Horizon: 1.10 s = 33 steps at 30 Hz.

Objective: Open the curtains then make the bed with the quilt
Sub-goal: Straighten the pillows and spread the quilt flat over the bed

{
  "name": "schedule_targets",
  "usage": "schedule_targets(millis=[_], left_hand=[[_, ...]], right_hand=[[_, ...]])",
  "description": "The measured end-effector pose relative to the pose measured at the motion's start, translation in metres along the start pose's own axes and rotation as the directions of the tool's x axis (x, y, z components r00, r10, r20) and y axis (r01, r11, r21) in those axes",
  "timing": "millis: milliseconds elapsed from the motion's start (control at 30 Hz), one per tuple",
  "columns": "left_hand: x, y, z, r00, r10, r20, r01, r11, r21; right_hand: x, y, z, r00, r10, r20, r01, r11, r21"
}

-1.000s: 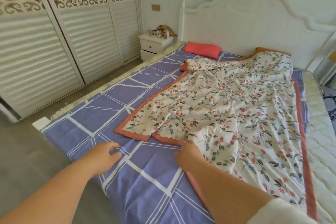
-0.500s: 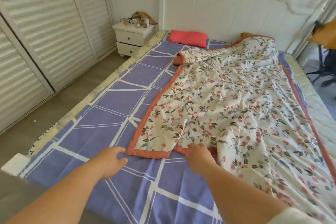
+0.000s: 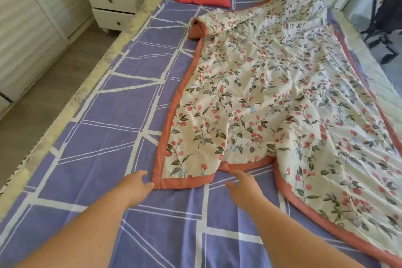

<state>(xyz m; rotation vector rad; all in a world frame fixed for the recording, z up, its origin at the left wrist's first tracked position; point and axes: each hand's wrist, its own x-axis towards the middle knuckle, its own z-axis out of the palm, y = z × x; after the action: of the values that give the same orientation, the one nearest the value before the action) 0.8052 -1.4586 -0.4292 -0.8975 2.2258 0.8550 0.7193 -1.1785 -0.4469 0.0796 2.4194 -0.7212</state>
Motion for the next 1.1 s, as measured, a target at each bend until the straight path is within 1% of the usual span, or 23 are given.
schedule_targets(millis=[133,233,333,400,500,533,567,633,700,733,767,833,900,1000,1033,1100], left_hand=[[0.057,-0.001,0.015,0.997,-0.08,0.016,0.08,0.997,-0.022],[0.091,0.005,0.032,0.995,-0.087,0.051,0.089,0.995,-0.045],[0.136,0.004,0.054,0.994,-0.055,0.095,0.061,0.996,-0.068],[0.163,0.001,0.065,0.989,-0.107,0.1,0.114,0.991,-0.066],[0.194,-0.001,0.078,0.971,-0.233,0.049,0.236,0.969,-0.069],[0.201,-0.001,0.081,0.966,-0.257,0.02,0.258,0.963,-0.079],[0.207,0.0,0.084,0.968,-0.251,0.004,0.25,0.964,-0.09],[0.214,0.001,0.088,0.984,-0.179,0.001,0.179,0.983,-0.04],[0.209,0.003,0.083,0.995,-0.085,0.043,0.083,0.995,0.058],[0.205,0.002,0.079,0.998,-0.021,0.063,0.017,0.998,0.067],[0.199,0.005,0.071,0.995,0.049,0.083,-0.051,0.998,0.022],[0.182,0.009,0.053,0.984,0.131,0.125,-0.111,0.981,-0.156],[0.163,0.019,0.026,0.975,0.173,0.138,-0.128,0.95,-0.286],[0.132,0.043,-0.014,0.942,0.256,0.215,-0.127,0.869,-0.478],[0.12,0.054,-0.029,0.934,0.289,0.21,-0.146,0.845,-0.515],[0.097,0.072,-0.055,0.94,0.304,0.157,-0.169,0.811,-0.56]], right_hand=[[0.026,0.015,0.026,0.993,0.114,0.029,-0.114,0.993,0.024],[0.036,0.024,0.038,0.984,0.178,0.025,-0.179,0.984,0.013],[0.053,0.028,0.062,0.965,0.26,-0.037,-0.258,0.965,0.048],[0.063,0.027,0.081,0.954,0.296,-0.056,-0.292,0.955,0.058],[0.071,0.026,0.115,0.951,0.309,-0.032,-0.307,0.95,0.056],[0.071,0.025,0.126,0.952,0.305,-0.024,-0.304,0.952,0.045],[0.07,0.024,0.134,0.953,0.303,-0.018,-0.302,0.952,0.041],[0.066,0.024,0.142,0.948,0.317,-0.008,-0.316,0.947,0.05],[0.058,0.021,0.14,0.939,0.343,-0.003,-0.342,0.938,0.059],[0.055,0.021,0.139,0.936,0.351,-0.007,-0.35,0.934,0.066],[0.05,0.019,0.134,0.932,0.363,-0.018,-0.361,0.93,0.076],[0.045,0.011,0.124,0.924,0.381,-0.026,-0.378,0.922,0.082],[0.041,-0.003,0.109,0.925,0.378,-0.041,-0.373,0.923,0.099],[0.033,-0.033,0.089,0.937,0.343,-0.064,-0.334,0.935,0.118],[0.029,-0.044,0.083,0.944,0.322,-0.073,-0.312,0.942,0.126],[0.021,-0.065,0.074,0.96,0.267,-0.082,-0.254,0.957,0.138]])
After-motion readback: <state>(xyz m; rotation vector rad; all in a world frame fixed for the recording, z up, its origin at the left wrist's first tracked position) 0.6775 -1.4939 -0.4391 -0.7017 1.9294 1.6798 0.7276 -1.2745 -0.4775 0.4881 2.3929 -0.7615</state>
